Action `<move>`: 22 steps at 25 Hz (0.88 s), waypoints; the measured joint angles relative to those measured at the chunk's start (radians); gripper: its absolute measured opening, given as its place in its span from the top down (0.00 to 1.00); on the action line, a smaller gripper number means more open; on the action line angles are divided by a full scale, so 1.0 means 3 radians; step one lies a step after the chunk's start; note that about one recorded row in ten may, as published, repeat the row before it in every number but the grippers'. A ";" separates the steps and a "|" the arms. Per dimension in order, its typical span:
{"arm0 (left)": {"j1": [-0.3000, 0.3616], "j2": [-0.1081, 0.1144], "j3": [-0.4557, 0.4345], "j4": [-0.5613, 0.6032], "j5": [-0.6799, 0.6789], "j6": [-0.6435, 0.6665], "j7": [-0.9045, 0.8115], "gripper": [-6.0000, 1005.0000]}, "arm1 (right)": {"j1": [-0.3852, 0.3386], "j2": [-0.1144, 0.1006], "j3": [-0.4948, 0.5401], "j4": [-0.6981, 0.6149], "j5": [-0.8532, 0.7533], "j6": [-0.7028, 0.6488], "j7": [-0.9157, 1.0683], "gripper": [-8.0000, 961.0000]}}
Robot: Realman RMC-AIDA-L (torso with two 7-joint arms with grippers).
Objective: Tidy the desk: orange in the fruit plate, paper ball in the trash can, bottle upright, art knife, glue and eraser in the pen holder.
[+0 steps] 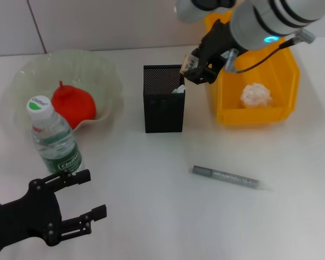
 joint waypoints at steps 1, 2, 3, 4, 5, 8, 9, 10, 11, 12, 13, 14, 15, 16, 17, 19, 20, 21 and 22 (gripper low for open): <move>0.0000 0.0002 -0.0001 0.0000 0.0000 0.0000 0.0000 0.20 | 0.0035 0.0003 -0.0003 0.0060 -0.0009 0.0029 0.0015 0.56; -0.0001 0.0003 -0.0002 0.0000 0.0000 0.0000 0.0001 0.20 | 0.0062 0.0005 -0.0004 0.0104 -0.0011 0.0041 0.0018 0.56; 0.0000 0.0003 -0.0004 0.0000 0.0000 0.0000 0.0002 0.20 | 0.0084 0.0006 -0.0011 0.0138 -0.0013 0.0052 0.0025 0.56; 0.0001 0.0003 -0.0004 0.0000 0.0000 0.0000 0.0003 0.20 | 0.0099 0.0007 -0.0021 0.0164 -0.0014 0.0065 0.0034 0.56; 0.0002 0.0003 -0.0005 0.0000 0.0000 0.0000 0.0005 0.20 | 0.0108 0.0007 -0.0033 0.0183 -0.0014 0.0086 0.0043 0.56; 0.0002 0.0004 -0.0005 0.0000 0.0003 -0.0001 0.0007 0.20 | 0.0142 0.0007 -0.0063 0.0257 -0.0016 0.0160 0.0055 0.56; 0.0002 0.0005 -0.0005 0.0000 0.0006 -0.0001 0.0007 0.20 | 0.0165 0.0007 -0.0071 0.0310 -0.0017 0.0190 0.0058 0.56; 0.0001 0.0005 -0.0005 0.0000 0.0007 -0.0001 0.0008 0.20 | 0.0196 0.0007 -0.0079 0.0382 -0.0019 0.0224 0.0063 0.56; 0.0001 0.0005 -0.0005 0.0000 0.0007 -0.0001 0.0008 0.20 | 0.0238 0.0006 -0.0082 0.0475 -0.0023 0.0262 0.0071 0.56; 0.0001 0.0005 -0.0005 0.0000 0.0006 -0.0001 0.0008 0.20 | 0.0275 0.0005 -0.0084 0.0551 -0.0026 0.0297 0.0078 0.56; 0.0002 0.0005 -0.0005 0.0000 0.0006 -0.0001 0.0008 0.20 | 0.0314 0.0004 -0.0085 0.0634 -0.0028 0.0332 0.0084 0.56; 0.0007 0.0005 -0.0005 0.0000 0.0004 -0.0001 0.0008 0.20 | 0.0345 0.0004 -0.0086 0.0698 -0.0029 0.0370 0.0088 0.56; 0.0009 0.0004 -0.0005 0.0000 0.0003 -0.0001 0.0008 0.20 | 0.0366 0.0004 -0.0088 0.0750 -0.0029 0.0403 0.0091 0.56; 0.0015 0.0005 -0.0005 0.0000 0.0002 -0.0001 0.0008 0.20 | 0.0378 0.0004 -0.0090 0.0778 -0.0030 0.0440 0.0092 0.56; 0.0018 0.0005 -0.0005 0.0000 0.0001 -0.0001 0.0008 0.20 | 0.0384 0.0005 -0.0097 0.0794 -0.0030 0.0472 0.0093 0.56; 0.0026 0.0004 -0.0005 0.0000 -0.0001 -0.0001 0.0008 0.20 | 0.0386 0.0006 -0.0114 0.0801 -0.0031 0.0518 0.0095 0.55; 0.0028 0.0005 -0.0005 0.0000 -0.0001 -0.0001 0.0008 0.20 | 0.0387 0.0006 -0.0124 0.0799 -0.0031 0.0531 0.0097 0.55; 0.0029 0.0004 -0.0005 0.0000 -0.0001 -0.0001 0.0008 0.20 | 0.0387 0.0006 -0.0127 0.0795 -0.0031 0.0533 0.0097 0.55; 0.0030 0.0004 -0.0005 0.0000 -0.0001 -0.0001 0.0008 0.20 | 0.0387 0.0006 -0.0131 0.0790 -0.0031 0.0534 0.0098 0.55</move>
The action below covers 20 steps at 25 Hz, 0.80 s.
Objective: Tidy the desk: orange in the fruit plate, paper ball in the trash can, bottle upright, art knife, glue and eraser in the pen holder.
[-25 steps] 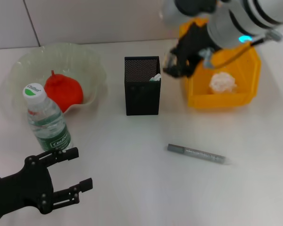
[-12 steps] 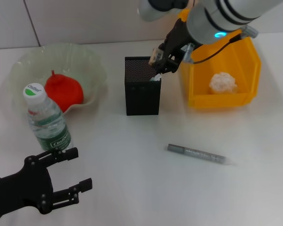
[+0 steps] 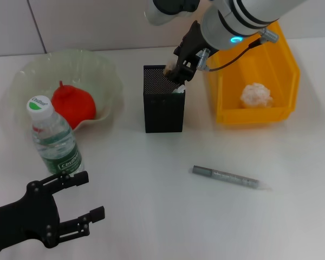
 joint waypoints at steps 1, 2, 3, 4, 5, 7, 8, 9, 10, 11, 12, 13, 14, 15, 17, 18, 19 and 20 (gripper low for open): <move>0.0000 0.0000 0.0000 0.0000 0.0000 0.0000 0.0000 0.20 | 0.0000 0.0001 -0.0005 -0.0004 0.0001 0.0000 0.0001 0.55; 0.0000 0.0000 0.0000 0.0000 0.0000 0.0001 0.0000 0.20 | 0.0000 0.0003 -0.0010 -0.0011 0.0005 0.0001 0.0003 0.55; 0.0000 0.0000 0.0000 0.0000 0.0000 0.0003 0.0000 0.20 | -0.0004 0.0004 -0.0017 -0.0022 0.0010 0.0001 0.0010 0.55; 0.0000 0.0000 0.0000 0.0000 0.0000 0.0005 0.0000 0.20 | -0.0011 0.0004 -0.0025 -0.0038 0.0014 0.0001 0.0022 0.55; 0.0000 0.0000 0.0000 0.0000 0.0000 0.0008 0.0000 0.20 | -0.0020 0.0004 -0.0030 -0.0069 0.0016 -0.0008 0.0047 0.55; 0.0000 0.0001 0.0000 0.0001 0.0000 0.0017 0.0000 0.20 | -0.0034 0.0004 -0.0030 -0.0143 0.0020 -0.0064 0.0125 0.49; 0.0000 0.0002 0.0000 0.0005 0.0000 0.0025 0.0000 0.20 | -0.0041 0.0003 -0.0003 -0.0212 0.0028 -0.0133 0.0179 0.42; 0.0000 0.0002 0.0000 0.0012 0.0000 0.0034 -0.0001 0.20 | -0.0050 0.0002 0.0027 -0.0281 0.0044 -0.0211 0.0219 0.36; 0.0001 0.0003 0.0000 0.0024 0.0000 0.0044 -0.0002 0.20 | -0.0069 -0.0003 0.0089 -0.0390 0.0080 -0.0323 0.0247 0.36; 0.0002 0.0003 0.0000 0.0038 0.0000 0.0053 -0.0006 0.20 | -0.0099 -0.0005 0.0174 -0.0519 0.0134 -0.0468 0.0269 0.35; 0.0004 0.0004 0.0000 0.0050 0.0000 0.0062 -0.0013 0.20 | -0.0128 -0.0009 0.0258 -0.0629 0.0186 -0.0602 0.0282 0.35; 0.0007 0.0004 0.0000 0.0058 0.0000 0.0074 -0.0019 0.20 | -0.0158 -0.0011 0.0357 -0.0757 0.0252 -0.0795 0.0312 0.34; 0.0008 0.0004 0.0000 0.0060 0.0000 0.0083 -0.0021 0.20 | -0.0185 -0.0014 0.0452 -0.0890 0.0300 -0.0982 0.0358 0.34; 0.0009 0.0005 0.0000 0.0061 0.0001 0.0091 -0.0021 0.20 | -0.0205 -0.0014 0.0518 -0.0997 0.0317 -0.1190 0.0434 0.31; 0.0010 0.0005 0.0000 0.0061 0.0004 0.0096 -0.0021 0.20 | -0.0264 -0.0016 0.0542 -0.1196 0.0245 -0.1562 0.0622 0.24; 0.0010 0.0005 0.0000 0.0062 0.0006 0.0097 -0.0017 0.20 | -0.0307 -0.0013 0.0517 -0.1273 0.0197 -0.1688 0.0689 0.20; 0.0010 0.0005 0.0000 0.0062 0.0009 0.0097 -0.0011 0.20 | -0.0358 -0.0011 0.0484 -0.1340 0.0154 -0.1777 0.0738 0.17; 0.0010 0.0004 0.0000 0.0062 0.0012 0.0097 -0.0007 0.20 | -0.0429 -0.0007 0.0430 -0.1406 0.0124 -0.1859 0.0770 0.16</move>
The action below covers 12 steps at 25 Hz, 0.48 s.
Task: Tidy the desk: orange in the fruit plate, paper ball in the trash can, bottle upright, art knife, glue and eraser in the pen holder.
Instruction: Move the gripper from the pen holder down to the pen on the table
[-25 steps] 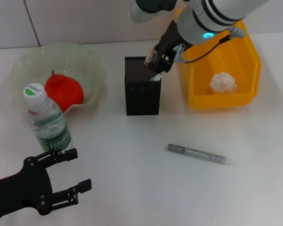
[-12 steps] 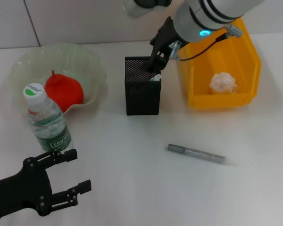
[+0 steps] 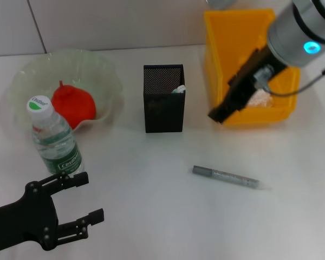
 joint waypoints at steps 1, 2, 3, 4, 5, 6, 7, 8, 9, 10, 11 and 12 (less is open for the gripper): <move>0.0000 0.0000 0.0000 0.0000 0.0001 0.0000 0.0000 0.20 | -0.0059 0.0002 -0.0043 -0.0030 0.0005 -0.0033 0.0002 0.16; -0.0002 0.0000 0.0000 0.0000 0.0003 0.0000 0.0001 0.20 | -0.0117 0.0003 -0.0088 -0.0050 0.0017 -0.0055 0.0003 0.16; -0.0005 0.0001 0.0001 0.0001 0.0004 0.0000 0.0000 0.20 | -0.0161 0.0003 -0.0122 -0.0050 0.0028 -0.0063 0.0003 0.16; -0.0006 0.0002 0.0003 0.0006 0.0005 0.0000 -0.0002 0.20 | -0.0205 -0.0001 -0.0152 -0.0015 0.0049 -0.0069 0.0002 0.16; -0.0007 0.0003 0.0005 0.0013 0.0006 0.0000 -0.0005 0.20 | -0.0218 -0.0002 -0.0161 0.0017 0.0060 -0.0072 -0.0004 0.16; -0.0007 0.0003 0.0007 0.0021 0.0006 0.0000 -0.0010 0.20 | -0.0228 -0.0003 -0.0166 0.0082 0.0081 -0.0076 -0.0016 0.17; -0.0009 0.0003 0.0010 0.0027 0.0007 0.0000 -0.0015 0.20 | -0.0231 -0.0004 -0.0170 0.0152 0.0105 -0.0078 -0.0025 0.17; -0.0011 0.0003 0.0012 0.0030 0.0007 0.0000 -0.0017 0.20 | -0.0226 -0.0004 -0.0180 0.0237 0.0137 -0.0078 -0.0034 0.17; -0.0012 0.0004 0.0013 0.0031 0.0008 0.0000 -0.0017 0.20 | -0.0218 -0.0004 -0.0204 0.0322 0.0162 -0.0067 -0.0037 0.17; -0.0012 0.0005 0.0015 0.0033 0.0008 0.0000 -0.0017 0.20 | -0.0211 -0.0005 -0.0230 0.0396 0.0179 -0.0050 -0.0039 0.17; -0.0012 0.0005 0.0015 0.0033 0.0008 0.0000 -0.0017 0.20 | -0.0211 -0.0005 -0.0265 0.0455 0.0183 -0.0025 -0.0040 0.17; -0.0012 0.0005 0.0015 0.0033 0.0008 0.0000 -0.0017 0.20 | -0.0211 -0.0005 -0.0302 0.0494 0.0184 -0.0006 -0.0041 0.17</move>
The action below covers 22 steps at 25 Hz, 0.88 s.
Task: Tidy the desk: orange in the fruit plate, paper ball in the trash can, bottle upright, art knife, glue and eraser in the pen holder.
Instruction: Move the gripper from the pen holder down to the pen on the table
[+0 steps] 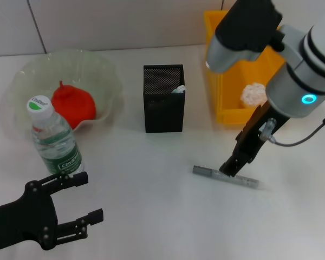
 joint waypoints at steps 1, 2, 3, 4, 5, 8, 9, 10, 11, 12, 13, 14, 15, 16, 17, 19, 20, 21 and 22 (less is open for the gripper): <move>0.0000 0.0000 0.0000 0.0000 0.0000 0.0000 0.0000 0.20 | -0.0002 0.0000 -0.0041 0.0034 -0.0005 0.0020 -0.0001 0.17; 0.0007 0.0001 0.0001 0.0002 0.0001 0.0000 -0.0001 0.20 | -0.0007 0.0000 -0.0072 0.0052 -0.0023 0.0034 -0.0002 0.17; 0.0007 0.0001 0.0001 0.0002 0.0001 0.0000 -0.0001 0.20 | -0.0016 0.0000 -0.0092 0.0058 -0.0040 0.0042 -0.0011 0.17; 0.0014 0.0002 0.0000 0.0003 0.0001 0.0000 0.0000 0.20 | -0.0030 0.0000 -0.0103 0.0045 -0.0055 0.0051 -0.0034 0.17; 0.0014 0.0002 0.0000 0.0003 0.0001 0.0000 0.0000 0.20 | -0.0053 0.0000 -0.0099 0.0006 -0.0060 0.0059 -0.0090 0.17; 0.0023 0.0001 -0.0009 0.0003 0.0007 -0.0001 0.0005 0.20 | -0.0214 0.0000 -0.0086 -0.0230 -0.0063 0.0123 -0.0502 0.17; 0.0024 0.0001 -0.0009 0.0003 0.0007 -0.0001 0.0005 0.20 | -0.0269 0.0000 -0.0083 -0.0295 -0.0063 0.0143 -0.0619 0.17; 0.0025 0.0001 -0.0011 0.0003 0.0007 -0.0001 0.0006 0.20 | -0.0335 0.0000 -0.0069 -0.0362 -0.0063 0.0165 -0.0756 0.17; 0.0025 0.0000 -0.0011 0.0003 0.0007 -0.0002 0.0006 0.20 | -0.0368 -0.0002 -0.0052 -0.0391 -0.0057 0.0169 -0.0835 0.17; 0.0028 -0.0001 -0.0013 0.0003 0.0007 -0.0003 0.0006 0.20 | -0.0387 -0.0005 -0.0034 -0.0398 -0.0048 0.0164 -0.0884 0.17; 0.0030 -0.0002 -0.0014 0.0003 0.0007 -0.0004 0.0005 0.20 | -0.0390 -0.0006 -0.0017 -0.0387 -0.0048 0.0155 -0.0895 0.17; 0.0032 -0.0003 -0.0014 0.0003 0.0007 -0.0005 0.0004 0.20 | -0.0392 -0.0008 0.0004 -0.0364 -0.0048 0.0144 -0.0900 0.17; 0.0034 -0.0005 -0.0014 0.0003 0.0007 -0.0005 0.0003 0.20 | -0.0384 -0.0009 0.0034 -0.0322 -0.0053 0.0128 -0.0852 0.17; 0.0034 -0.0005 -0.0014 0.0003 0.0007 -0.0006 0.0002 0.20 | -0.0376 -0.0010 0.0048 -0.0304 -0.0057 0.0113 -0.0815 0.17; 0.0034 -0.0007 -0.0014 0.0003 0.0007 -0.0006 0.0001 0.20 | -0.0366 -0.0010 0.0067 -0.0280 -0.0065 0.0087 -0.0755 0.17; 0.0034 -0.0010 -0.0015 0.0003 0.0006 -0.0006 0.0000 0.20 | -0.0357 -0.0010 0.0076 -0.0262 -0.0080 0.0034 -0.0660 0.17; 0.0034 -0.0011 -0.0015 0.0003 0.0006 -0.0006 0.0000 0.20 | -0.0357 -0.0010 0.0076 -0.0261 -0.0086 0.0020 -0.0635 0.17; 0.0034 -0.0012 -0.0015 0.0003 0.0006 -0.0006 -0.0001 0.20 | -0.0360 -0.0010 0.0079 -0.0258 -0.0105 0.0003 -0.0588 0.17; 0.0034 -0.0012 -0.0015 0.0003 0.0006 -0.0006 -0.0001 0.20 | -0.0362 -0.0010 0.0082 -0.0253 -0.0127 -0.0010 -0.0551 0.17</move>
